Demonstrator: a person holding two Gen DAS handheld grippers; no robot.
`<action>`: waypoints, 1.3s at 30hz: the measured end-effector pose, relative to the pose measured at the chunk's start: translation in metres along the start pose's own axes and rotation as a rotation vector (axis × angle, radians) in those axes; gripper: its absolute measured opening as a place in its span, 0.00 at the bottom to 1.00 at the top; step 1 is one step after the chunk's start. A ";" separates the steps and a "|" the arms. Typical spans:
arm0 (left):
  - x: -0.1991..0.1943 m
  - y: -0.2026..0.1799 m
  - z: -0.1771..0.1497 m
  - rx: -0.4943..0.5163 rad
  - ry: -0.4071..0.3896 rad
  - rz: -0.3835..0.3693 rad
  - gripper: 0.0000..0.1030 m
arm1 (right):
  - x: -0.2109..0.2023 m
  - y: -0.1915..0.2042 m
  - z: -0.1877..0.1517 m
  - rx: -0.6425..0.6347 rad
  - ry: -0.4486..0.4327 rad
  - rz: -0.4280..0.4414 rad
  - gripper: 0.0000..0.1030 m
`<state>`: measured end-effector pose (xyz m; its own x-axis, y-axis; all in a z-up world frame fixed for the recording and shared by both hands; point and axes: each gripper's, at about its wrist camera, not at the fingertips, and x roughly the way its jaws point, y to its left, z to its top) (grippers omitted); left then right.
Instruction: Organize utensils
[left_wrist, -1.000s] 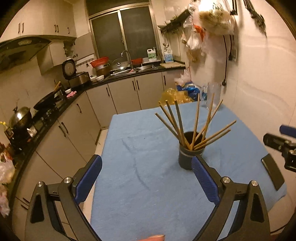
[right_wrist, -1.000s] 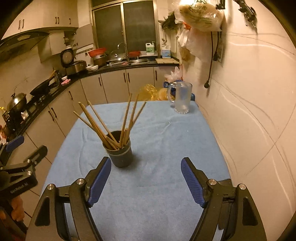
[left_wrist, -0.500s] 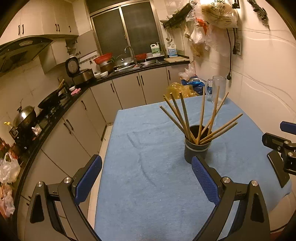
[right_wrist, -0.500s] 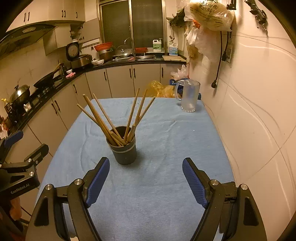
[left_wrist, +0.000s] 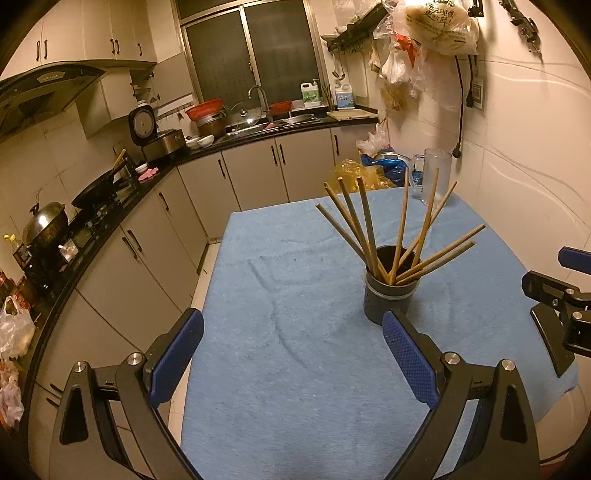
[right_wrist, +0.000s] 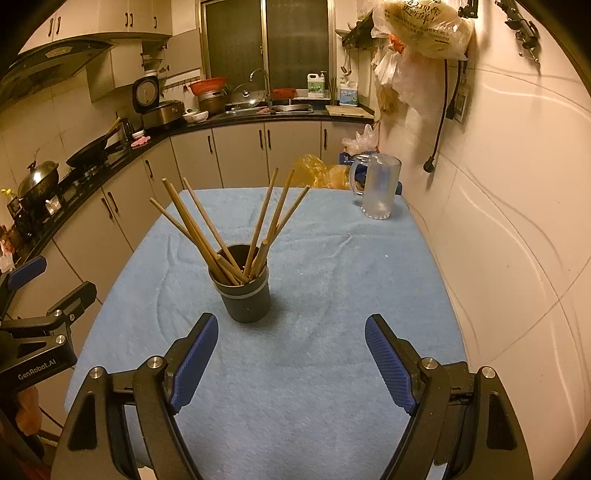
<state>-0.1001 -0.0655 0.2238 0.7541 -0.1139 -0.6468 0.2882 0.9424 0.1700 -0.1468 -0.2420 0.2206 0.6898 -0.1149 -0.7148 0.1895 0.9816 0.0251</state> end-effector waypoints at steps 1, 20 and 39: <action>0.000 -0.001 0.000 0.000 0.001 -0.001 0.94 | 0.000 0.001 -0.001 -0.001 0.001 -0.001 0.83; -0.002 -0.005 -0.005 -0.001 0.007 -0.019 0.94 | 0.000 0.004 -0.006 -0.011 0.016 -0.007 0.83; -0.003 -0.007 -0.006 -0.002 0.008 -0.019 0.94 | 0.002 0.006 -0.009 -0.022 0.023 -0.010 0.83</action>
<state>-0.1078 -0.0699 0.2200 0.7439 -0.1296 -0.6556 0.3011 0.9408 0.1556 -0.1508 -0.2351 0.2133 0.6716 -0.1217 -0.7308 0.1812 0.9834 0.0027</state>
